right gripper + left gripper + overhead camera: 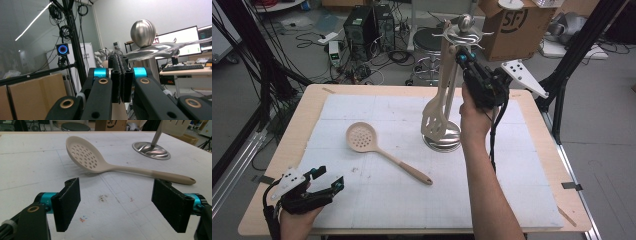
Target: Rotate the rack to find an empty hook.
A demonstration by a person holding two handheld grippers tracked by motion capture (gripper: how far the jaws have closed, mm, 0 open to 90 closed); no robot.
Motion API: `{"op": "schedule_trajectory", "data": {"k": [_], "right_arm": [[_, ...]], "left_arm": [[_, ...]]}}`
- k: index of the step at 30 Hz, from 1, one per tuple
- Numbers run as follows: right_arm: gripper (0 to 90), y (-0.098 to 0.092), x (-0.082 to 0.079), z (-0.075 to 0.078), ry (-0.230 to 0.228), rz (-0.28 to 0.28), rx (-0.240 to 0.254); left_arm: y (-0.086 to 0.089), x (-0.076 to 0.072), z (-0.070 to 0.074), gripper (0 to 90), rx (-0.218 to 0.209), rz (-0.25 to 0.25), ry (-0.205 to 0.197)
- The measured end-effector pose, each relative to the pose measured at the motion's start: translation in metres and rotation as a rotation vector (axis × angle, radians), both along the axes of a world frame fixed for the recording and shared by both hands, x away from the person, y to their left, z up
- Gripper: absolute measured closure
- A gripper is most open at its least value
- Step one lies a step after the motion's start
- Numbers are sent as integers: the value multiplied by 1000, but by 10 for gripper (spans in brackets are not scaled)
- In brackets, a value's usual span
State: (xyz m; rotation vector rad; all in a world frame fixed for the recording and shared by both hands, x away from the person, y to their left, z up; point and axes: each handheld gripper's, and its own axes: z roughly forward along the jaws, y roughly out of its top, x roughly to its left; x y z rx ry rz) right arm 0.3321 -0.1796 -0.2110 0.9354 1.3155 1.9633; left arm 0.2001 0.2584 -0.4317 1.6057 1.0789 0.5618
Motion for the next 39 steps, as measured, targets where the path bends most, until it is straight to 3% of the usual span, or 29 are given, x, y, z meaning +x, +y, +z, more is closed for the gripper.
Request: {"op": "schedule_trajectory", "data": {"k": [4,14,24,30,39], "right_arm": [[897,2,1,-1,3,7,12],[897,8,1,-1,-7,19,-23],[897,-7,1,-12,23,-14,-29],[897,-22,2,-18,57,-28,-3],[896,-35,5,-14,42,-49,36]], "left_arm": [[0,0,0,238,2,2,3],[0,0,0,238,2,3,1],[0,-1,1,238,-1,-2,-3],[-1,0,1,238,5,-7,-5],[-1,0,0,238,4,-5,2]]}}
